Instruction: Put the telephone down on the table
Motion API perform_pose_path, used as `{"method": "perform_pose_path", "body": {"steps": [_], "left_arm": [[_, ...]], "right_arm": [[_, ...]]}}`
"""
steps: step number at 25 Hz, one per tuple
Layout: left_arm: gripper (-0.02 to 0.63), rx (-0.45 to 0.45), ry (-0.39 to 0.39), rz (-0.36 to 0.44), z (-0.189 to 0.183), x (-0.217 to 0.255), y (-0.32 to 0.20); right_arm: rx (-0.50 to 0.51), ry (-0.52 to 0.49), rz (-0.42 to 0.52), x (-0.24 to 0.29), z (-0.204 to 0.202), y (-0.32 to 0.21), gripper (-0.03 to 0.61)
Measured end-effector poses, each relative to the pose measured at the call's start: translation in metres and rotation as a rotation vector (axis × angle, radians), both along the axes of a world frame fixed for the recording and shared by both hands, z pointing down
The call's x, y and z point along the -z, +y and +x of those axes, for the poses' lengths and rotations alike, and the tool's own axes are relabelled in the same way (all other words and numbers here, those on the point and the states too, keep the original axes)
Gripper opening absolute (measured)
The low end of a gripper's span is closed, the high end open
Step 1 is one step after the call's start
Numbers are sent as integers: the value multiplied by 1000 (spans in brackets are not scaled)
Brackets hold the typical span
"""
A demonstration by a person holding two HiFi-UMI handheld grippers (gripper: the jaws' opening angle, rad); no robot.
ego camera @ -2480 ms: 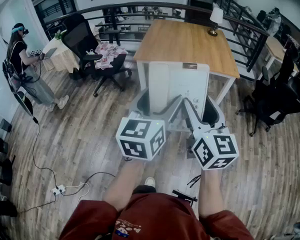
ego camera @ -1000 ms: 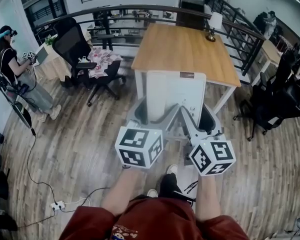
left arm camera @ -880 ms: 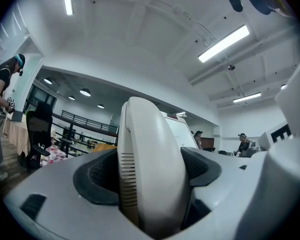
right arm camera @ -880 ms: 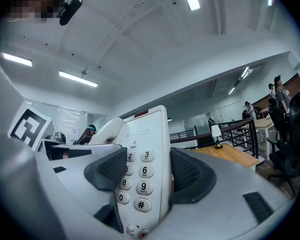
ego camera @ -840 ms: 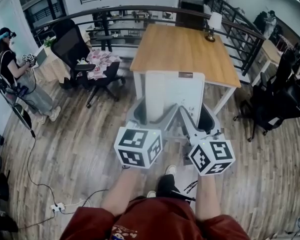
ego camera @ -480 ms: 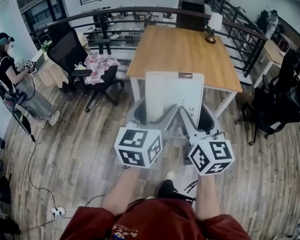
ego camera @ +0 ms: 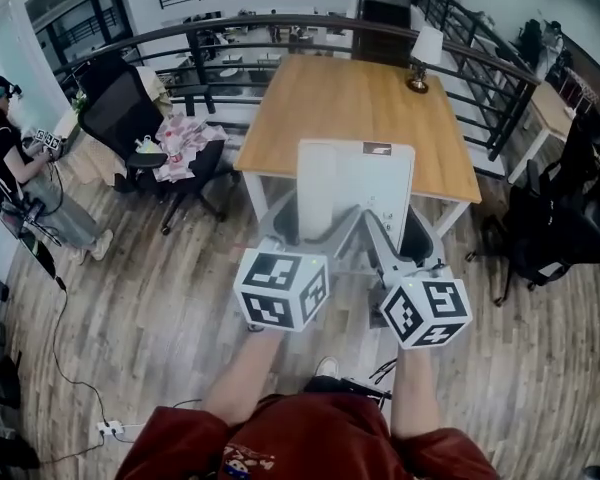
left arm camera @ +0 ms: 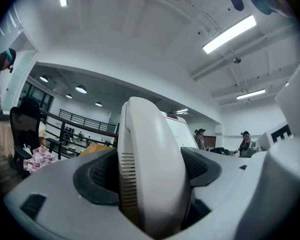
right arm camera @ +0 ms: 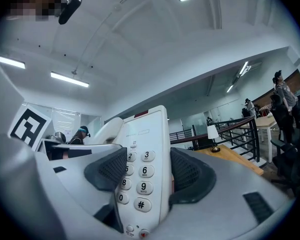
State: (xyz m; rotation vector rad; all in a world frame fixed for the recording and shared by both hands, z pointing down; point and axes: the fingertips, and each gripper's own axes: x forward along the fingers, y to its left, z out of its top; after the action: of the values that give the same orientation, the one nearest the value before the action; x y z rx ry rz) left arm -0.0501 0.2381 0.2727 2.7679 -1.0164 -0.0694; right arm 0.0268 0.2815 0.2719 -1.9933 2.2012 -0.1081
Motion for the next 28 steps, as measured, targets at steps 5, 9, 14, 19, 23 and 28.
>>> {"method": "perform_pose_path", "body": {"steps": [5, 9, 14, 19, 23, 28], "left_arm": [[393, 3, -8, 6, 39, 4, -23], [393, -1, -19, 3, 64, 1, -38], [393, 1, -14, 0, 77, -1, -61], [393, 4, -14, -5, 85, -7, -92], [393, 5, -10, -9, 87, -13, -121], [393, 16, -11, -11, 82, -13, -165]], "right_arm": [[4, -7, 8, 3, 39, -24, 287], [-1, -18, 5, -1, 63, -38, 285], [1, -14, 0, -2, 77, -61, 287], [4, -14, -5, -8, 85, -92, 287], [5, -10, -9, -14, 87, -121, 285], [16, -10, -11, -13, 83, -166, 285]]}}
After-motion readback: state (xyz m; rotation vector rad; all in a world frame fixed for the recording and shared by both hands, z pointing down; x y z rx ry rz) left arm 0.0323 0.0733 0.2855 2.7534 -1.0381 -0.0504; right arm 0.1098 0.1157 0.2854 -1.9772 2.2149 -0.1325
